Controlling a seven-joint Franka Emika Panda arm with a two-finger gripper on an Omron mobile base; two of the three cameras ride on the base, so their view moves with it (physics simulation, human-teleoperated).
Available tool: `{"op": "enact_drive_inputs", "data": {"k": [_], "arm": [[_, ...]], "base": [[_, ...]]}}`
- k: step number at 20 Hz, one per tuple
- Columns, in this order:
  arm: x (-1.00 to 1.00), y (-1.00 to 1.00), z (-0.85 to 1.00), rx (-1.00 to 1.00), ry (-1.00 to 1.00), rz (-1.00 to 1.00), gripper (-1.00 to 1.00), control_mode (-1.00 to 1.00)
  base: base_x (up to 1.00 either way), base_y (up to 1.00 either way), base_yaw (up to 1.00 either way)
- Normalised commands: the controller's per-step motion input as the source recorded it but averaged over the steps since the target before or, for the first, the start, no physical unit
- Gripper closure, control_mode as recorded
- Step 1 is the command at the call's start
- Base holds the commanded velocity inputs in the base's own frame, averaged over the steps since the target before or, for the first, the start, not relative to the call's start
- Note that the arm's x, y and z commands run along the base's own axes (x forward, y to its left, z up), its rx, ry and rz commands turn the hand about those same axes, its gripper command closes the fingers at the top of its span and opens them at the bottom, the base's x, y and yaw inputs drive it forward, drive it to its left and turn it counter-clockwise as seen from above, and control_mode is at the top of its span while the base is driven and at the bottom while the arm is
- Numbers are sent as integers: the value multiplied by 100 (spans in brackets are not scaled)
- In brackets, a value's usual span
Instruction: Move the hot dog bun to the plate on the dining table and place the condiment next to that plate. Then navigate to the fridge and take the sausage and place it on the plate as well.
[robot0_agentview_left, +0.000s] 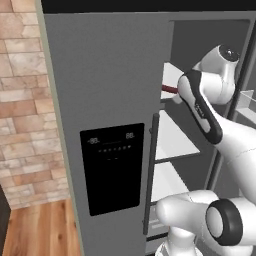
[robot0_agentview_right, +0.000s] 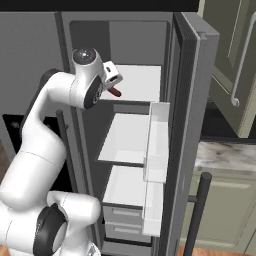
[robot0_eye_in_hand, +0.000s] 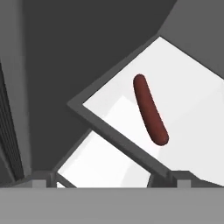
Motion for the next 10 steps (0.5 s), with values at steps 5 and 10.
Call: {"op": "enact_drive_inputs", "data": {"k": [5,10], "arm": [[66,-1,-19,-7,0,0,-100,-100],[70,0,-9,-3,1,0,-100,-100]], "base": [[0,0,0],[0,0,0]]}}
